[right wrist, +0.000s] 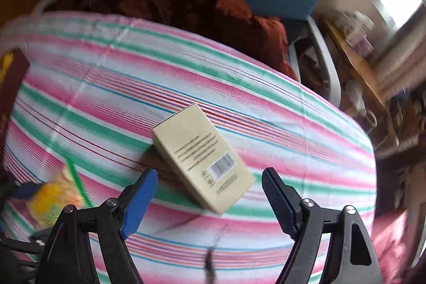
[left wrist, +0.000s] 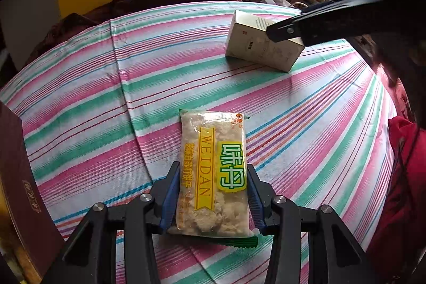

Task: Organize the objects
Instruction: 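Grasp the WEIDAN cracker pack with the left tool while the right grasps the beige box, then carry the cracker pack and beige box into the gold tray and release both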

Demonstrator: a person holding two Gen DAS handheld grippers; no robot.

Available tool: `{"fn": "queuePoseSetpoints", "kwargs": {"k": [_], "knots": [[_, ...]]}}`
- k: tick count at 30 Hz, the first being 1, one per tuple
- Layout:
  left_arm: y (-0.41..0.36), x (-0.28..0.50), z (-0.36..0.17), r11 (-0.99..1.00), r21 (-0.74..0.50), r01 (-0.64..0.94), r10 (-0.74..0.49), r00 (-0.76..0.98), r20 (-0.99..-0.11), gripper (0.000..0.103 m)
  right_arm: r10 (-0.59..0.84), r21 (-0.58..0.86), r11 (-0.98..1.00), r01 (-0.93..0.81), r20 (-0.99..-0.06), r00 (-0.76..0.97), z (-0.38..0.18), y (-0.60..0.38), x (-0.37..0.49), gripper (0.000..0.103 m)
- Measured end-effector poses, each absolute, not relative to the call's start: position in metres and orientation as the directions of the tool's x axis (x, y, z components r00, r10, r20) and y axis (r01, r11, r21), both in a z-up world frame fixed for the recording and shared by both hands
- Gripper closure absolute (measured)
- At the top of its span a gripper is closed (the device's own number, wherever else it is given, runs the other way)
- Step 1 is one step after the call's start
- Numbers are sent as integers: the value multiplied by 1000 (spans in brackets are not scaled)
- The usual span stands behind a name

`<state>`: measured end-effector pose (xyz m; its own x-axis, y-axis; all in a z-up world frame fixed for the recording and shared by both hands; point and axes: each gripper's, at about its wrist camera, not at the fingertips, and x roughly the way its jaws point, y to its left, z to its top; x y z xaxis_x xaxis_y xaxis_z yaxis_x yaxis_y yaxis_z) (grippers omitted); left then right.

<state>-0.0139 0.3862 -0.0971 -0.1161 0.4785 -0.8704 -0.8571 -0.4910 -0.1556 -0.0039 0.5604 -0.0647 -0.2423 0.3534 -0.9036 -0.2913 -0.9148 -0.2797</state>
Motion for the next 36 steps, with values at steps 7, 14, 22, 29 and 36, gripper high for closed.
{"fn": "queuePoseSetpoints", "kwargs": {"k": [7,14,22,29,36], "knots": [[380,-23,-95,-495,-178,-851,494,-107,-863,57,311,-262,-930,-257,-934,-174,-90,570,-26,33],[375,-16,-93,-482,-152,-863,508,-134,-851,57,256,-156,-920,-359,-934,-250,-82,545,11,50],[353,-8,-84,-502,-161,-850,512,-142,-847,57,137,8,-901,-434,-943,-303,-95,507,38,53],[319,-3,-55,-551,-114,-827,540,-250,-804,57,163,-1,-891,-454,-934,-318,-93,488,40,54],[272,-2,-25,-613,-81,-786,554,-354,-753,57,128,51,-903,-426,-915,-382,-77,460,36,54]]}}
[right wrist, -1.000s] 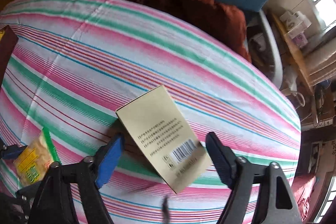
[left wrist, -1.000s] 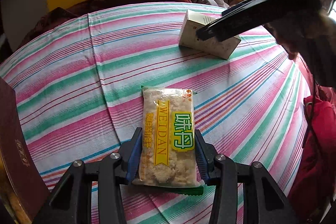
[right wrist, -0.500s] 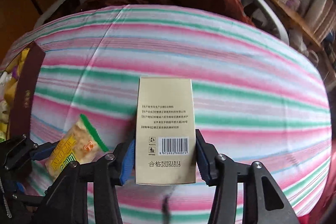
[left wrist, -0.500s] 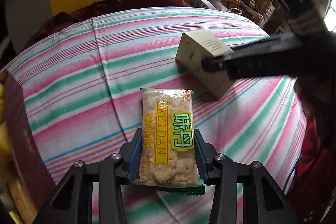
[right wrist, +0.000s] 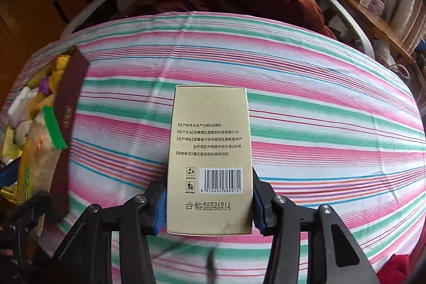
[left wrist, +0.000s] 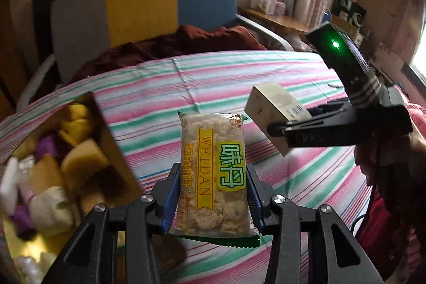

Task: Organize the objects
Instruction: 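Carry the cracker pack and beige box into the gold tray and release both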

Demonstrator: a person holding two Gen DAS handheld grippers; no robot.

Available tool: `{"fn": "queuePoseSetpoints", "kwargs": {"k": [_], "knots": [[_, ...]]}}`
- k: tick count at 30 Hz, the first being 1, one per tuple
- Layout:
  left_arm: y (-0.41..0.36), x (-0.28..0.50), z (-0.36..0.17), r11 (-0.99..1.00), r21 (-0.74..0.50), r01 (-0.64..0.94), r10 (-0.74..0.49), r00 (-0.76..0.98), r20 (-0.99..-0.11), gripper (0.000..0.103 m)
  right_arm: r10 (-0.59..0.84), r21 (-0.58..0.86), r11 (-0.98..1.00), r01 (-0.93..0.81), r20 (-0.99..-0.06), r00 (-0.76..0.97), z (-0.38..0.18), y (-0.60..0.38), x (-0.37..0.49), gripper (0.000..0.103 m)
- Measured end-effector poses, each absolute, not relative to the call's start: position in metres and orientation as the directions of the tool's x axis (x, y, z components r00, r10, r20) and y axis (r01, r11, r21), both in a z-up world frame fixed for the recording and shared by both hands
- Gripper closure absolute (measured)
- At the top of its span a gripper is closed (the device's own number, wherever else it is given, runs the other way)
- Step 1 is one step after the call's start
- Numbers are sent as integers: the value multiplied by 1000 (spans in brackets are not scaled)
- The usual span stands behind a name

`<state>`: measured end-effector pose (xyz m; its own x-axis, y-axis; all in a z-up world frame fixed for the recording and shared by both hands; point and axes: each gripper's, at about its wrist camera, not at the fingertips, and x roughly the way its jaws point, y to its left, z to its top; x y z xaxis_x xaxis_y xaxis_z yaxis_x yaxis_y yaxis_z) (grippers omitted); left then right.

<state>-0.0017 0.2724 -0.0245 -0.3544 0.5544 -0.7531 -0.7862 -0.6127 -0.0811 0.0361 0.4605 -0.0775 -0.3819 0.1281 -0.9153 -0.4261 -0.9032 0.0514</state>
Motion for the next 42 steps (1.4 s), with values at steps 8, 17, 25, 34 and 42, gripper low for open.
{"fn": "queuePoseSetpoints", "kwargs": {"k": [8,17,25,34,42], "knots": [[220,-4,-11,-697,-52,-715,526,-461,-715,57,29,166,-915,-367,-881,-471,-54,404,35,54],[170,-14,-6,-774,-33,-632,475,-546,-690,57,-59,235,-937,-259,-836,-546,-36,343,14,53],[131,-21,-7,-825,-51,-562,440,-585,-682,57,-104,241,-955,-174,-821,-562,-28,293,-7,53],[96,-30,-13,-857,-104,-505,430,-588,-685,57,-104,211,-969,-130,-822,-559,-21,263,-23,53],[58,-50,-25,-885,-225,-406,436,-558,-706,57,-74,176,-976,-127,-820,-568,-14,248,-36,53]]}}
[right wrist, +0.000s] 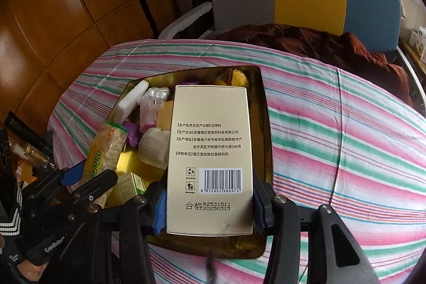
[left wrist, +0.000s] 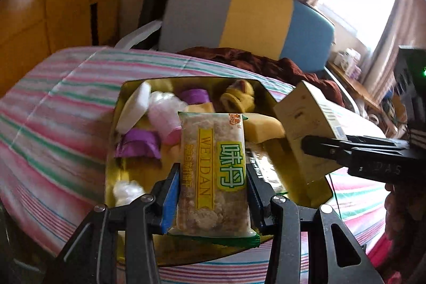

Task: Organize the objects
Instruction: 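Carry the cracker pack and beige box into the gold tray and release both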

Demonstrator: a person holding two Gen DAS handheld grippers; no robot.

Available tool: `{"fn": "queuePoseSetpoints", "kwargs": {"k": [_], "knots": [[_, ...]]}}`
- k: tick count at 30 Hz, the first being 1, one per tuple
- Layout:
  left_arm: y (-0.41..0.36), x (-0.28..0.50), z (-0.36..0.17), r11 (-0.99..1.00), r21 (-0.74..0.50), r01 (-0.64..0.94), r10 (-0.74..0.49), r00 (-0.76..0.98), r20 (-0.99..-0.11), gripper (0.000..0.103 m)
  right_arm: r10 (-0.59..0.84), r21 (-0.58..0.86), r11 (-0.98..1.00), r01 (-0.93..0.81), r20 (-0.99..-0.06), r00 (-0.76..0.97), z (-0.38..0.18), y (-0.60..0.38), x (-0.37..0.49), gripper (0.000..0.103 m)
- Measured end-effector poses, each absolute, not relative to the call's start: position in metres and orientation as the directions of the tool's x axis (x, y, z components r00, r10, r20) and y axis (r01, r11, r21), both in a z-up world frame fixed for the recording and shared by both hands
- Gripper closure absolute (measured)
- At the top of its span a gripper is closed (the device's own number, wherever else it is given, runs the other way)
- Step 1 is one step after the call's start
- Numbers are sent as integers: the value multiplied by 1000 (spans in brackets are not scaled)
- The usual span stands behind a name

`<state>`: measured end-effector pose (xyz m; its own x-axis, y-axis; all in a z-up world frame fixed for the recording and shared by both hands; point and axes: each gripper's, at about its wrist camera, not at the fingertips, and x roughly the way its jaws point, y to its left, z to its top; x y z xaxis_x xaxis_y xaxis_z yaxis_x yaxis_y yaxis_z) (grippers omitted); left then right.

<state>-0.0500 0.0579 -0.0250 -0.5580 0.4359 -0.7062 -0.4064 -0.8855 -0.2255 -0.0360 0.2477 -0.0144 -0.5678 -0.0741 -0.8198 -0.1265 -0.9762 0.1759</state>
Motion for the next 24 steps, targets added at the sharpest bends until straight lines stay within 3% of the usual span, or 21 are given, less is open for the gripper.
{"fn": "queuePoseSetpoints", "kwargs": {"k": [5,6,7,9,15,18,20,22,24], "knots": [[54,-61,-25,-877,-289,-384,467,-535,-704,57,-28,128,-982,-136,-820,-572,-16,243,-53,49],[56,-63,-24,-874,-295,-387,472,-533,-702,53,-24,126,-982,-140,-820,-571,-17,244,-53,48],[59,-63,-23,-872,-295,-391,476,-533,-699,38,-18,123,-982,-147,-823,-568,-19,244,-53,46],[63,-62,-19,-869,-299,-395,484,-545,-685,26,-19,127,-980,-152,-827,-562,-22,246,-51,45],[71,-56,-18,-888,-204,-412,430,-587,-686,26,-10,131,-975,-180,-831,-555,-29,252,-38,45],[65,-53,-17,-911,-151,-383,377,-627,-682,19,25,107,-976,-191,-813,-582,-24,248,-31,42],[59,-51,-15,-926,-124,-356,342,-654,-675,14,43,100,-975,-199,-794,-607,-20,245,-26,31],[53,-49,-13,-938,-107,-330,313,-673,-670,4,57,95,-974,-205,-774,-630,-15,241,-21,30],[49,-46,-10,-945,-100,-312,297,-687,-663,2,65,91,-975,-202,-754,-653,-11,235,-15,29]]}}
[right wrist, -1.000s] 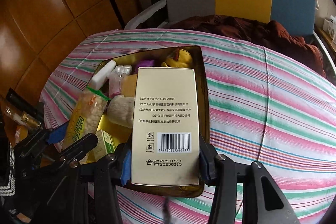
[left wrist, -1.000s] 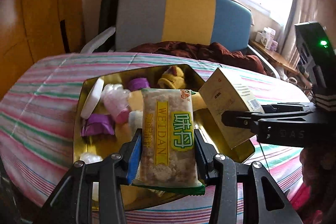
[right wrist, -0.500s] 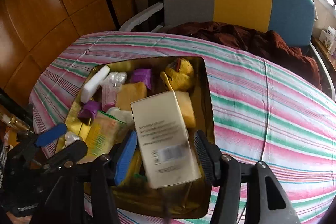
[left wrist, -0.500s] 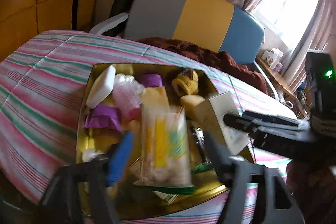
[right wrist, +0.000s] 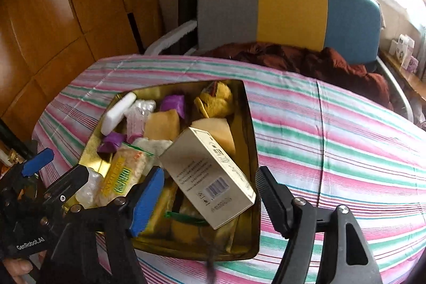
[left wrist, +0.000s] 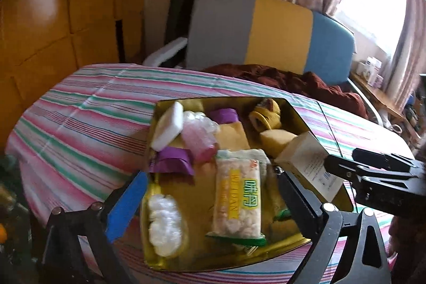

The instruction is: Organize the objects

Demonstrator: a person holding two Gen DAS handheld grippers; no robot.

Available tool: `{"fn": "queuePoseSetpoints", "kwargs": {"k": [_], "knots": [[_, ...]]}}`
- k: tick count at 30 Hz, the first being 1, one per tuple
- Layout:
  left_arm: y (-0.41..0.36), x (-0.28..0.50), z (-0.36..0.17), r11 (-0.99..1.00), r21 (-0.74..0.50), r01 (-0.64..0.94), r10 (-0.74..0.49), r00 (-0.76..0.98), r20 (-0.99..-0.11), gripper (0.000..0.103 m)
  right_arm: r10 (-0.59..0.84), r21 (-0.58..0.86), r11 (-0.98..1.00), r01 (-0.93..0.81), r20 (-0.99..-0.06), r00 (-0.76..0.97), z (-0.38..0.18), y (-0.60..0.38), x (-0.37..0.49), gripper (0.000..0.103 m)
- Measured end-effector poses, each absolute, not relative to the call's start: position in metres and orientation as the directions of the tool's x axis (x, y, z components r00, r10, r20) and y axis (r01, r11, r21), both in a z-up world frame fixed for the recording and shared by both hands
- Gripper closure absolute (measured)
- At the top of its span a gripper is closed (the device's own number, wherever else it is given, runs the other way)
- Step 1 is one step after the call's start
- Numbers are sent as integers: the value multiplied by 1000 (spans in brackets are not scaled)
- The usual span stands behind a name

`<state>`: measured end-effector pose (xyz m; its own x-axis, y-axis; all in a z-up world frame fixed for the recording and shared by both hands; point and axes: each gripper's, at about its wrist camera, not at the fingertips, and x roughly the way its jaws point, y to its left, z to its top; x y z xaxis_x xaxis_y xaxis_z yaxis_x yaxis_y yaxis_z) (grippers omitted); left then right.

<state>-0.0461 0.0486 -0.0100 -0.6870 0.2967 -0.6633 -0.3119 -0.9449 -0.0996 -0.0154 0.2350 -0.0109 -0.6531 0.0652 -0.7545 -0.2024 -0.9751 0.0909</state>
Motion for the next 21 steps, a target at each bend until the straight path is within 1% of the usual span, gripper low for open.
{"fn": "queuePoseSetpoints", "kwargs": {"k": [2,7,13,17,21], "knots": [[45,-42,-7,-951,-86,-295,277,-701,-658,0,73,80,-977,-196,-741,-667,-7,229,-12,26],[41,-30,1,-959,-71,-276,255,-723,-642,0,113,27,-982,-187,-710,-696,0,212,-1,26],[40,-14,12,-965,-54,-255,234,-755,-613,0,125,32,-979,-203,-693,-710,2,207,11,26],[42,-5,14,-974,-19,-225,191,-776,-601,0,142,31,-974,-224,-685,-714,1,206,20,26],[39,0,12,-974,-47,-219,203,-770,-605,0,141,34,-974,-225,-688,-712,-2,205,24,26]]}}
